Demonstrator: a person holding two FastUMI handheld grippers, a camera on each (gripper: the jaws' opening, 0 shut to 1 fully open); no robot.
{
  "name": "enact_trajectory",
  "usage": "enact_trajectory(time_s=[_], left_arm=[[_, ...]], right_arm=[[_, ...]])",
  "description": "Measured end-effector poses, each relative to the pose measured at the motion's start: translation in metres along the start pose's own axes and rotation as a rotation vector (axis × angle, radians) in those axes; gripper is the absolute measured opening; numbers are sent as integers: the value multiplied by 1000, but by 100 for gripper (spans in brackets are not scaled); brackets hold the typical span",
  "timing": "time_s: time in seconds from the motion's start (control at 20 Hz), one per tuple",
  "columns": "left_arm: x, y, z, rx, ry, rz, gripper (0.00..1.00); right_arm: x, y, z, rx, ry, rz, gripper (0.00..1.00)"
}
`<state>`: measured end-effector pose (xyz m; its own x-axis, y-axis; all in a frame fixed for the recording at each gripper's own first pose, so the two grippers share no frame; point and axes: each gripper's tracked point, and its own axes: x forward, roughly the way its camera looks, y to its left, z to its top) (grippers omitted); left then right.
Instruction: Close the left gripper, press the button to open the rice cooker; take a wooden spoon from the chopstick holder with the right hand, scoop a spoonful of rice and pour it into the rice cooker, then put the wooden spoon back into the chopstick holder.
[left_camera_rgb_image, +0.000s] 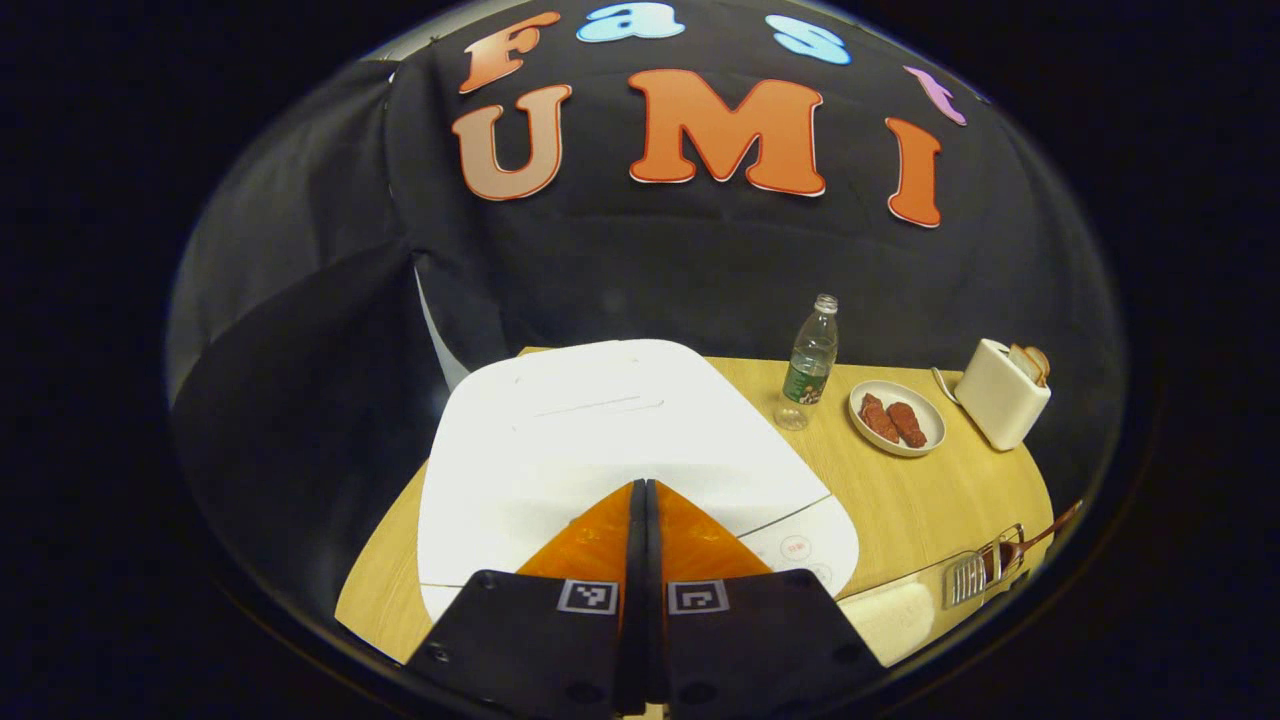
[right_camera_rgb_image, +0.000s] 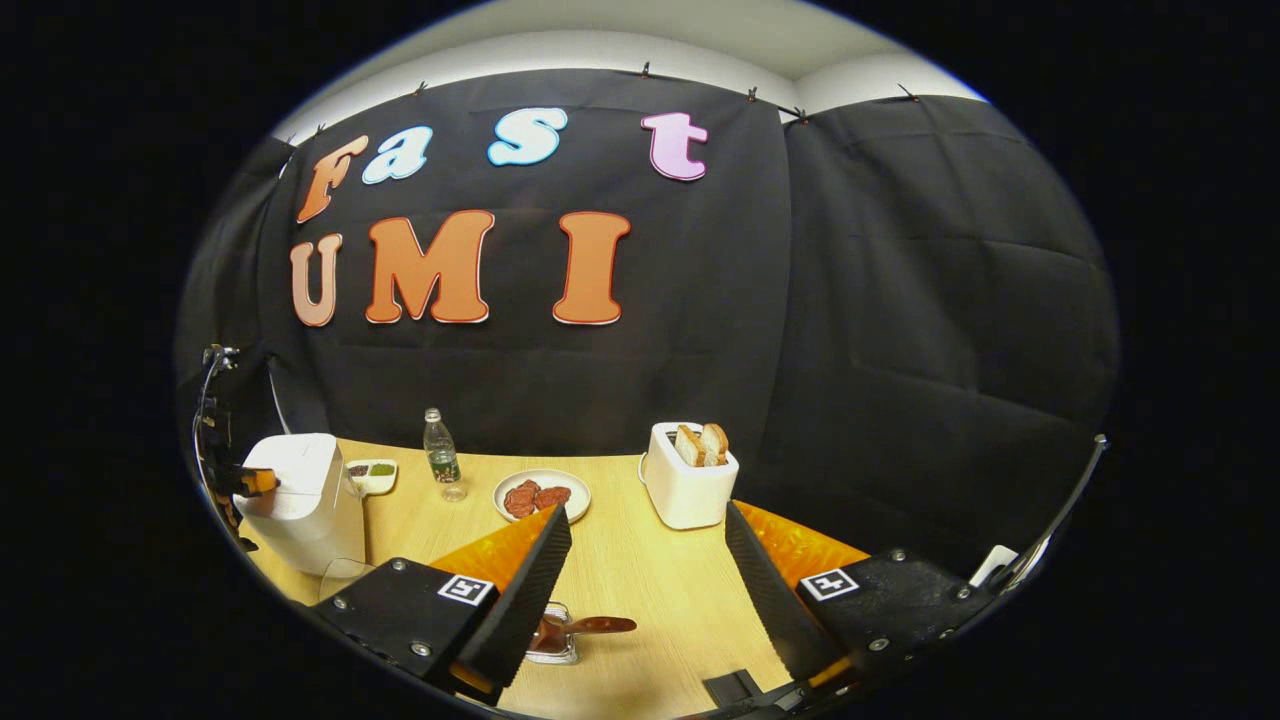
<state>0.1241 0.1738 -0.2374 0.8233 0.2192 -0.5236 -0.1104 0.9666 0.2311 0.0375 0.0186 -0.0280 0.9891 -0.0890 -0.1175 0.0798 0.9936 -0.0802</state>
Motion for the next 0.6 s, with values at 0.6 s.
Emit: enact_trajectory(time_s=[0.6], left_arm=[[-108,30,137,-161,-354,22,4]], right_arm=[[-18,14,14,36,-58,26,95]])
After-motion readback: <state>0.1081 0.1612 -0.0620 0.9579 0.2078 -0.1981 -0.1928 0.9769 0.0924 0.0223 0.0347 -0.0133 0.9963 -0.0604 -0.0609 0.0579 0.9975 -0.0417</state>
